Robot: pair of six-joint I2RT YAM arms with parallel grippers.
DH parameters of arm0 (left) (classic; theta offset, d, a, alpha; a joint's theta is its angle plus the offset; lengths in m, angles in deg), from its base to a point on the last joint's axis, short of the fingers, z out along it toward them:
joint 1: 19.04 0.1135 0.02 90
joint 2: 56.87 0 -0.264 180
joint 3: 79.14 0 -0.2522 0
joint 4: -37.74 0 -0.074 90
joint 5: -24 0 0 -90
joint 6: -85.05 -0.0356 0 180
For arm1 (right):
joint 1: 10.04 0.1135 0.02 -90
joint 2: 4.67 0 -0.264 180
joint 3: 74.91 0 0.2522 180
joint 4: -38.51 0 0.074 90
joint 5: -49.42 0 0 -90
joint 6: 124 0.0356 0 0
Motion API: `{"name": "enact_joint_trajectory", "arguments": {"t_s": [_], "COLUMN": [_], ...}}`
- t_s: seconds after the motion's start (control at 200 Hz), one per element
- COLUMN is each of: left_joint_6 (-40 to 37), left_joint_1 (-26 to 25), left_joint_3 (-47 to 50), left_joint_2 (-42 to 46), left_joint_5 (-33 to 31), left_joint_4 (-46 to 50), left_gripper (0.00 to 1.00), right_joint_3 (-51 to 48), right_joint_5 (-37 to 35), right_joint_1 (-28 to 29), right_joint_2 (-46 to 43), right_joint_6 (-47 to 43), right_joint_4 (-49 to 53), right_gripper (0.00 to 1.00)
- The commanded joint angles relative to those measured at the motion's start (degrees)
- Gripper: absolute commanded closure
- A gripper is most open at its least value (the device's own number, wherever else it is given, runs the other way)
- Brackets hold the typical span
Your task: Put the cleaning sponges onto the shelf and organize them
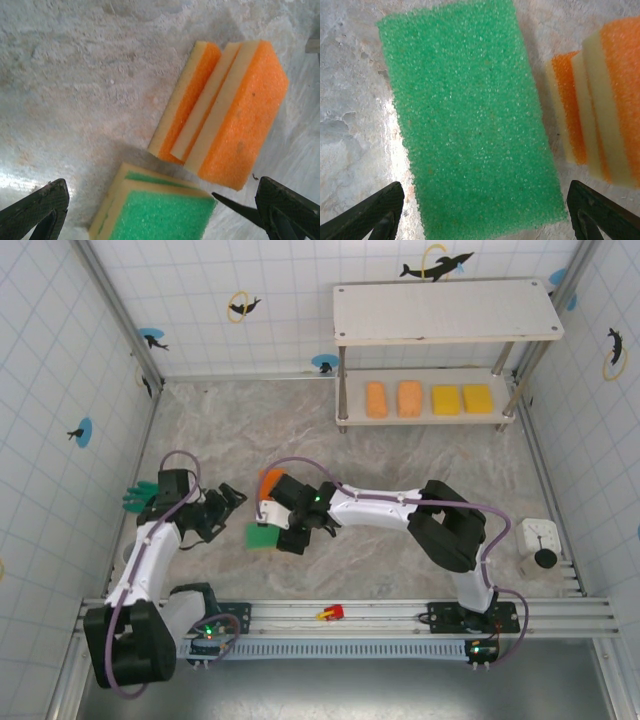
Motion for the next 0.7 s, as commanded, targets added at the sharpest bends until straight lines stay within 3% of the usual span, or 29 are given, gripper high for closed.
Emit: {"name": "enact_joint_trajectory", "arguments": {"t_s": [0.0,0.195,0.385,0.696], "left_joint_6": [3.75,5.73,11.66,19.43], "left_joint_1": [0.23,0.24,0.07,-0.46], "left_joint_3": [2.43,4.27,8.12,8.83], "left_joint_2": [2.63,5.01,6.03,6.72], "left_joint_5": [2.59,2.58,4.58,1.26], "left_joint_4": [0.60,1.54,-4.12,-7.84], "left_gripper": [0.03,0.03,0.03,0.03], "right_joint_3": [-1.63,-3.03,-3.35,-3.43], "right_joint_5": [-0.35,-0.88,-1.40,-1.84], "right_joint_1": [0.44,0.63,0.73,0.68], "right_joint_2": [-1.93,-3.86,-4.42,-4.99], "right_joint_6": [0.72,1.16,1.05,0.72], "right_joint_4": [-0.60,-0.86,-0.95,-0.57], "right_gripper": [0.13,0.13,0.13,0.13]}}
